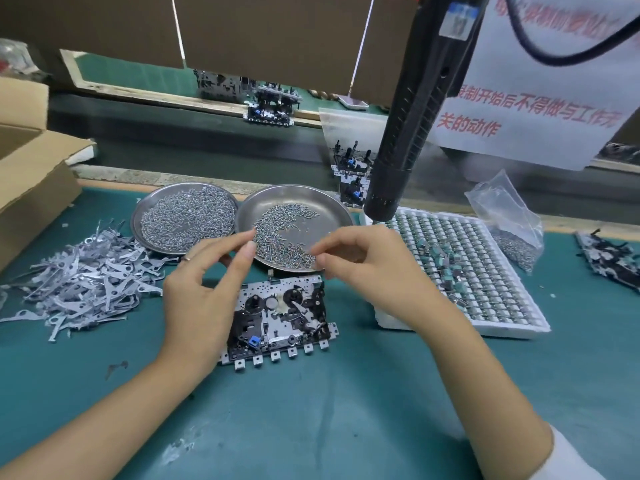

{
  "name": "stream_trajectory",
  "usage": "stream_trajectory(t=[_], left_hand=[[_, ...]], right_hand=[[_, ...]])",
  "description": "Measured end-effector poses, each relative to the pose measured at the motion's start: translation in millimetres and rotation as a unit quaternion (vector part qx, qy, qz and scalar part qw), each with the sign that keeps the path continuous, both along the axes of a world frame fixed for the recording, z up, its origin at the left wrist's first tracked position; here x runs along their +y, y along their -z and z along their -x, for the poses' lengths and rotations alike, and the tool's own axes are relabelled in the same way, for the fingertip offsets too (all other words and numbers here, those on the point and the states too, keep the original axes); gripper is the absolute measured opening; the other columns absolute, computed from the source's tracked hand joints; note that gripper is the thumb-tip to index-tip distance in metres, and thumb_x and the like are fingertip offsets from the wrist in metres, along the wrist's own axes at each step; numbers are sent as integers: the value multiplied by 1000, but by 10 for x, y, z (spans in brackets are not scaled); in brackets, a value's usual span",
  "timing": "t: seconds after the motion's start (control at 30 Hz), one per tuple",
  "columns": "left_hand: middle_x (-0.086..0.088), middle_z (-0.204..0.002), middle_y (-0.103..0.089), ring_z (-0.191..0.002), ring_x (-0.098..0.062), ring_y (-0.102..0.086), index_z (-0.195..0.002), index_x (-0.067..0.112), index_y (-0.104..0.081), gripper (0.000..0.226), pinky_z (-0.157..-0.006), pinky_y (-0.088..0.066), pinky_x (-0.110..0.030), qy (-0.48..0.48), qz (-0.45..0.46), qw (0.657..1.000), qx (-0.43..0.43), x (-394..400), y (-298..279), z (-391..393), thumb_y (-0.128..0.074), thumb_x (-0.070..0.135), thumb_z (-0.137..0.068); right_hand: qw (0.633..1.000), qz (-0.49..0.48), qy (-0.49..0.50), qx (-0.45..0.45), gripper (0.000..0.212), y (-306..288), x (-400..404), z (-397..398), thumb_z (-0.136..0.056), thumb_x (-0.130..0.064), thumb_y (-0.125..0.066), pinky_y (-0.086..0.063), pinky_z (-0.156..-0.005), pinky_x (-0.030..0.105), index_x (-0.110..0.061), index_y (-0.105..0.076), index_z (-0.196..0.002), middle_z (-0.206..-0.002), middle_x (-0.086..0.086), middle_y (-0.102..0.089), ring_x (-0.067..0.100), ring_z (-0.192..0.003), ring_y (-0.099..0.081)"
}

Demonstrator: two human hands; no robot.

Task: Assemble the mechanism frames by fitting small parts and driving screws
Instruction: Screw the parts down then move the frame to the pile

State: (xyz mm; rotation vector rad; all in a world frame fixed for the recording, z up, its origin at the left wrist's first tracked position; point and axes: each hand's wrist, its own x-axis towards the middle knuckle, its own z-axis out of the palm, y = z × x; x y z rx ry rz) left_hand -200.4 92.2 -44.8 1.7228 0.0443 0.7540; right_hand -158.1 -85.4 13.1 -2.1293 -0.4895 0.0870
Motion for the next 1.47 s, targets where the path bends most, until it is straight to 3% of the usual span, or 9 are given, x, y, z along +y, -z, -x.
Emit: stream_trajectory(t=[0.23, 0.4, 0.57, 0.73, 0.9, 1.0, 1.1, 1.23, 1.47], left_hand=[[4, -92, -68, -74, 10, -56, -93, 28, -69, 13, -65, -38, -2, 1, 26, 1000, 10, -24, 0, 2, -67, 18, -85], [24, -83, -69, -81, 9, -61, -87, 34, -69, 14, -74, -41, -3, 9, 25, 1000, 10, -5, 28, -8, -71, 21, -82], [26, -84, -68, -81, 9, -61, -86, 36, -69, 15, -79, -41, -4, 16, 23, 1000, 9, 14, 40, -8, -71, 22, -80], [22, -83, -68, -75, 7, -59, -88, 34, -69, 17, -72, -43, -5, 29, 20, 999, 12, 15, 37, -4, -72, 20, -80], [17, -85, -70, -78, 0, -61, -85, 35, -70, 11, -76, -44, -9, 36, 22, 999, 11, 0, 28, 8, -71, 31, -74], [20, -86, -70, -85, -7, -62, -83, 43, -72, 13, -84, -45, -16, 36, 12, 999, 15, 1, 27, 18, -71, 38, -72], [22, -86, -69, -91, -13, -62, -85, 51, -71, 17, -89, -45, -26, 43, 2, 999, 14, -11, 15, 31, -70, 42, -70], [22, -93, -69, -95, -13, -62, -87, 44, -72, 17, -94, -45, -42, 47, -29, 998, -2, -46, -17, 57, -69, 39, -71], [31, -85, -66, -84, 0, -58, -88, 43, -66, 16, -81, -45, -38, 81, -63, 994, -24, -80, -27, 76, -66, 39, -72]], right_hand=[[959, 221, 167, -62, 14, -147, -1043, -51, -86, -10, -67, -40, -57, 5, -20, -72, -94, -78, -14, -64, 0, -70, -58], [936, 304, 173, -32, 23, -21, -1250, -55, -83, -19, -74, -35, -68, 22, -15, -72, -105, -95, 1, -66, 16, -82, -58], [945, 268, 178, -50, 14, 37, -1252, -58, -81, -16, -76, -44, -70, 25, -17, -73, -94, -87, 0, -64, 12, -76, -58], [954, 226, 195, -34, 9, 54, -1286, -98, -82, -15, -74, -37, -56, 6, -22, -69, -85, -81, -8, -66, 2, -74, -58], [953, 239, 184, -38, 15, 75, -1283, -132, -84, -17, -72, -38, -65, 20, -15, -74, -99, -81, -9, -62, 1, -75, -54], [969, 160, 181, -42, 8, 36, -1225, -81, -86, -19, -70, -44, -67, 20, -20, -75, -92, -82, -9, -67, 3, -75, -59], [984, -67, 157, 47, 4, -51, -998, 54, -79, -24, -73, -52, -62, 17, -27, -75, -81, -77, -3, -73, 7, -70, -67], [941, -284, 31, 181, 15, -15, -541, 126, -71, -13, -66, -53, -66, 17, -10, -74, -85, -83, 8, -74, 16, -74, -71], [901, -364, -18, 236, 23, 208, 36, 111, -73, -14, -67, -52, -69, 17, -2, -71, -92, -83, 9, -72, 14, -74, -68]])
